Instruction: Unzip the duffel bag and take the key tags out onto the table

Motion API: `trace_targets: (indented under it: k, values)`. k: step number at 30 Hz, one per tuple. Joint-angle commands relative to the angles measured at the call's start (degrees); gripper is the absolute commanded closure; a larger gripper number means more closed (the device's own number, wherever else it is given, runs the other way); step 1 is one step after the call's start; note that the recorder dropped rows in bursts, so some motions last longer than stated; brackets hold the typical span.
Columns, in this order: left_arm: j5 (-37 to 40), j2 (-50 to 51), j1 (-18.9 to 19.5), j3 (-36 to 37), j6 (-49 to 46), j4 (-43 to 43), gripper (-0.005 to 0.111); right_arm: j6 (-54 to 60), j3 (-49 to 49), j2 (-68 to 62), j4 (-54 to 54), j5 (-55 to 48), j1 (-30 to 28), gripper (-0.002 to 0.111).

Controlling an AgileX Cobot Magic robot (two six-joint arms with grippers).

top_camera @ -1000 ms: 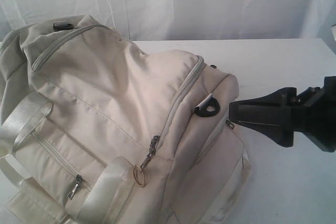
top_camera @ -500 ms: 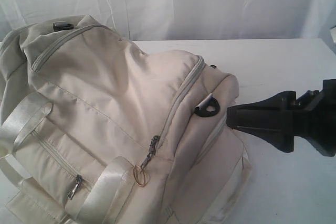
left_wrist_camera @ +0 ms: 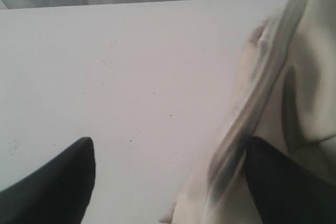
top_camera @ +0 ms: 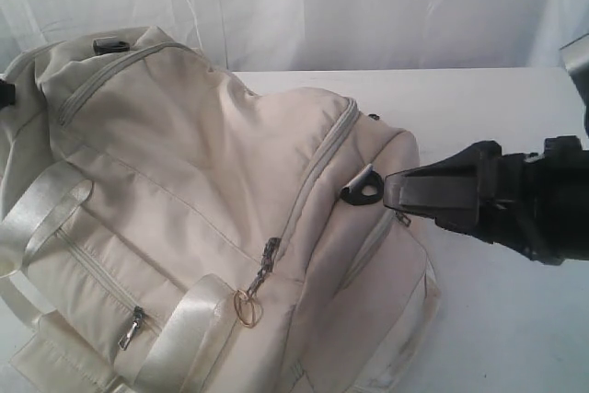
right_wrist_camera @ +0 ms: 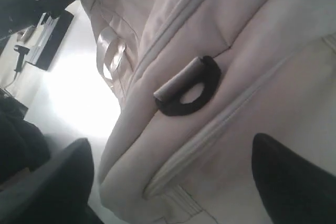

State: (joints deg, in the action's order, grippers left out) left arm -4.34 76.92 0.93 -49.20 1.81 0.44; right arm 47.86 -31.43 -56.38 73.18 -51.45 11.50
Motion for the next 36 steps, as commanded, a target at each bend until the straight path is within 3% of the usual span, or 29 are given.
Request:
trace_targets:
  k: [1, 6, 13, 15, 20, 21, 27, 36]
  values:
    - [0.49, 2.49, -3.74, -2.20, 1.04, -0.05, 0.028, -0.18, 0.15, -6.05, 4.59, -0.06, 1.80, 0.032]
    - [-2.04, 5.84, -5.72, -2.30, 0.83, 0.07, 0.028, -0.08, 0.15, -12.26, 5.66, 3.85, 7.50, 0.034]
    - [-3.40, 8.79, -5.72, -2.30, 0.95, 0.07, 0.032, 7.36, 0.15, -19.17, 15.31, 8.14, 14.23, 0.051]
    - [-3.40, 8.68, -5.72, -2.30, 0.95, 0.07, 0.047, 8.50, 0.15, -19.96, 15.78, 8.84, 14.77, 0.063]
    - [-1.46, 6.92, -5.72, -2.30, 0.73, 0.07, 0.101, 8.61, 0.15, -20.17, 15.78, 11.43, 14.77, 0.102]
    - [-0.97, 6.48, -5.61, -2.30, 0.05, 0.28, 0.106, 8.61, 0.15, -20.17, 15.78, 11.98, 14.77, 0.107]
    - [10.49, 1.82, -5.61, -2.30, -9.43, 0.41, 0.106, 8.91, -0.34, -19.13, 15.93, 17.15, 14.77, 0.108]
    - [35.13, -9.57, -5.61, -2.30, -4.98, 0.52, 0.106, 8.91, -6.95, -14.91, 15.69, 33.22, 14.77, 0.108]
